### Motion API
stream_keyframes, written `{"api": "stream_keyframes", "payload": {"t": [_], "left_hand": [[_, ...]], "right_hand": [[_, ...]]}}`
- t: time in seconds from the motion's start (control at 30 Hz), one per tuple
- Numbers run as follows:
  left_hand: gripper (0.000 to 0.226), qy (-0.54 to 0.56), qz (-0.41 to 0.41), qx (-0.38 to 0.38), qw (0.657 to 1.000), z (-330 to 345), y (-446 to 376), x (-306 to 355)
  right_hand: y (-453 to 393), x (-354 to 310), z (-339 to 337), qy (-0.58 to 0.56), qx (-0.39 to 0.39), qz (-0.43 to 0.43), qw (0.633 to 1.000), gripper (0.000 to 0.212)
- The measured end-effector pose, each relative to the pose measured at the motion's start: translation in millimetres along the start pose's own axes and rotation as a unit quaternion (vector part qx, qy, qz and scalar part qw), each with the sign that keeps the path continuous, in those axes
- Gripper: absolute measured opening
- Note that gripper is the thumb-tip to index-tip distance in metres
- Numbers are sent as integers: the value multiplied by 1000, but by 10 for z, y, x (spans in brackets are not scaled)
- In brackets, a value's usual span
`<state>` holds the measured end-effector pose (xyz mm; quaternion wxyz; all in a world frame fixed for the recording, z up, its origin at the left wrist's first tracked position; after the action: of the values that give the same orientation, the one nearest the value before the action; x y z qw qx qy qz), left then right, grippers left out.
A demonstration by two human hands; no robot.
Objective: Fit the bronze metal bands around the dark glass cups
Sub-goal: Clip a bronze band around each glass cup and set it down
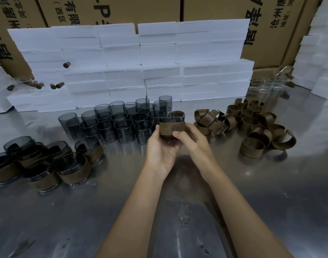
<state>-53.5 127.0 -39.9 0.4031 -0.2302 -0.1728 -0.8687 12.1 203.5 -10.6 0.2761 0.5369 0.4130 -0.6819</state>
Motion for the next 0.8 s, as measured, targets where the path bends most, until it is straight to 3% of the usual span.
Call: {"api": "stream_keyframes", "payload": {"t": [0.13,0.23,0.4,0.57,0.63,0.8], "left_hand": [[51,-49,20,27,998,-32,-12,22],[58,-212,51,56,974,-66,-6,85],[42,-443,137,119,878,-91,51,283],[60,-598,150,179,766,-152,51,296],[61,-640,169,201,722,-140,88,358],[37,-675,205,249,664,-99,204,504]], "right_hand": [[-5,23,-12,13,0,12,1000,26],[-12,81,-35,25,8,18,999,24],[-39,167,-18,223,-3,-10,975,51],[-14,192,-2,294,-20,-25,955,37],[-17,231,18,317,-41,-17,947,33],[-21,371,58,333,-78,6,940,47]]}}
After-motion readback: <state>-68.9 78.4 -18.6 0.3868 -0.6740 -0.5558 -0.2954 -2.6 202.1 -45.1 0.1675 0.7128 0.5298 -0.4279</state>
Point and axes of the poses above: each hand's wrist, its own y-axis away from the middle knuckle, its own z-axis out of the palm, x = y × z, the point moved 9 cm from there along -y, towards the middle knuckle, and after that the axes turned 3 degrees about -z, right-handed, at the moved point
